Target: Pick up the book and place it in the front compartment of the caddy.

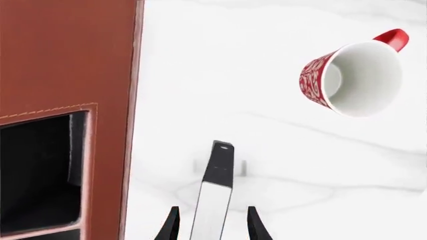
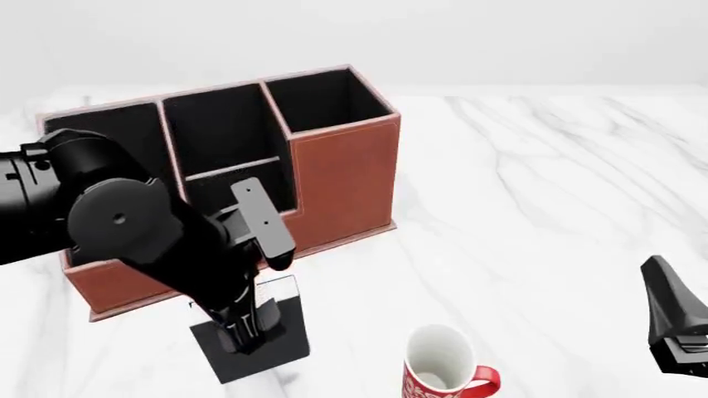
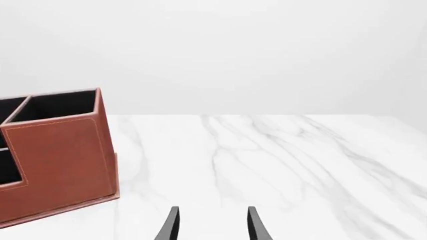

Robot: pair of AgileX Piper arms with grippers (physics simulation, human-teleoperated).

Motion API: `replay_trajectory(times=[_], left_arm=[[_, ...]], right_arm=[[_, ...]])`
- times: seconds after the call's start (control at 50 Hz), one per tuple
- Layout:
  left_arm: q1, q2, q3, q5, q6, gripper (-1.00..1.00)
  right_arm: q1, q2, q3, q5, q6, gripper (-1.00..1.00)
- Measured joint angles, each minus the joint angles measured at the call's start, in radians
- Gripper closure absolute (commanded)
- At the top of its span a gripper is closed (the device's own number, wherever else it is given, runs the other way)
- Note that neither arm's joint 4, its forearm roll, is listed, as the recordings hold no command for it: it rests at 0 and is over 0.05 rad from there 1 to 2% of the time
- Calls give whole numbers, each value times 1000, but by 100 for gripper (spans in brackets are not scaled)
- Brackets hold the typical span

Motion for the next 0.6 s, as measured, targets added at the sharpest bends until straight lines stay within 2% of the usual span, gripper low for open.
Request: replay_trajectory(times=[0.44,0.46,0.6], left_arm=[[-13,36,44,-57,-19,-100],[-11,37,46,-58,-16,100],[2,43,41,-57,3,100]], right_arm=[[0,0,0,0,0,-100],[0,0,0,0,0,-100],[0,0,0,0,0,-100]])
